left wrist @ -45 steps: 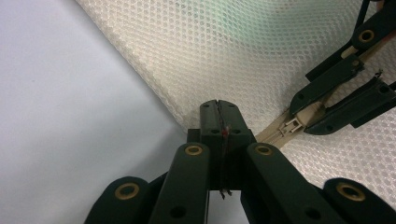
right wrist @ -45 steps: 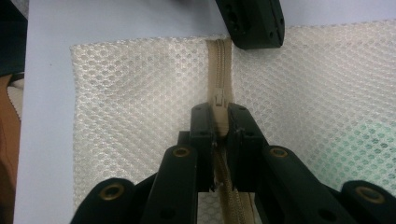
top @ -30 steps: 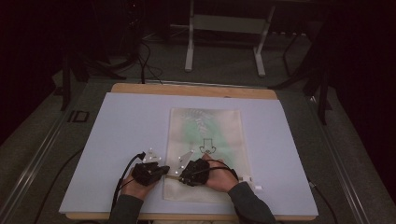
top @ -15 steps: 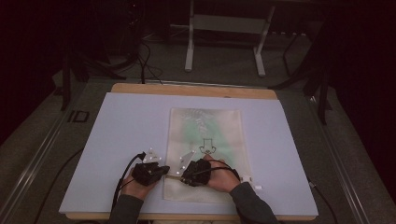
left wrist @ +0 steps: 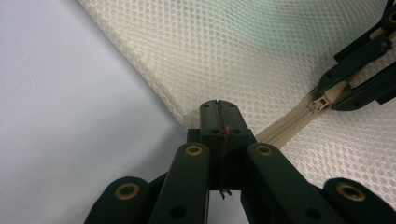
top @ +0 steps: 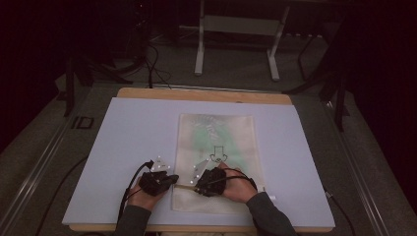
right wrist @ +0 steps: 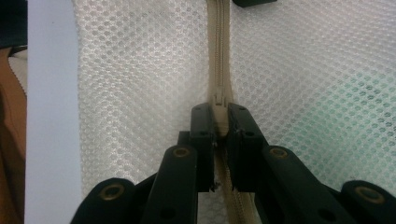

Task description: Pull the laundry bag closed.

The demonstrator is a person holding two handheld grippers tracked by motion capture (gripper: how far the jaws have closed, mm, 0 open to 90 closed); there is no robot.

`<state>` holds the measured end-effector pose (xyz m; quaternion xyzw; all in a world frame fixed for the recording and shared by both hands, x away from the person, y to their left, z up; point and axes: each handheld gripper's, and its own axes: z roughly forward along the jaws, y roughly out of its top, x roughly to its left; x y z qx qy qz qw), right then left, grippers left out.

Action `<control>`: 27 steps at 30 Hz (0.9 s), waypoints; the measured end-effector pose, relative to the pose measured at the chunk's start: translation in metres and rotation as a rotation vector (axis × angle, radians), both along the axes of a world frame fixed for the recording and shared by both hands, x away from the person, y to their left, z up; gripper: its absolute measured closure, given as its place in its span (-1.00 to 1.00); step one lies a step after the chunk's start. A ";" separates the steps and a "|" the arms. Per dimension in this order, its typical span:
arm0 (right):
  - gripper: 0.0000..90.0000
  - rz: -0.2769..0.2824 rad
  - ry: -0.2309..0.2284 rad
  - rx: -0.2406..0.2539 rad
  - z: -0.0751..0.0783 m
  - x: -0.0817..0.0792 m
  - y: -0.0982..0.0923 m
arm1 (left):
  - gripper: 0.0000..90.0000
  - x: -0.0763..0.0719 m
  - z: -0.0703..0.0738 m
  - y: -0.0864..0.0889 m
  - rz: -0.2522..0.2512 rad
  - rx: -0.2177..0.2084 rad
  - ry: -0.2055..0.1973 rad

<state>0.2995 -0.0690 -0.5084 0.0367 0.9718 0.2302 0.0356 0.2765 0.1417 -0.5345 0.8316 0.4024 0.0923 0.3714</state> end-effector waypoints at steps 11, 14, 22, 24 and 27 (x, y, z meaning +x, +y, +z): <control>0.83 -0.001 0.004 0.000 0.001 0.001 -0.006 | 0.99 0.000 0.000 0.000 -0.003 0.008 -0.004; 0.83 0.003 0.002 -0.002 0.000 0.001 -0.006 | 0.99 0.000 0.000 0.000 -0.003 0.007 -0.003; 0.83 0.001 0.004 -0.006 0.001 0.001 -0.011 | 0.99 -0.001 0.000 0.000 -0.003 0.010 -0.003; 0.83 -0.001 0.002 -0.011 0.001 0.001 -0.013 | 0.99 -0.001 0.001 0.000 -0.003 0.011 -0.003; 0.83 -0.003 0.001 -0.006 0.002 0.001 -0.015 | 0.99 -0.001 0.001 0.000 -0.003 0.011 -0.003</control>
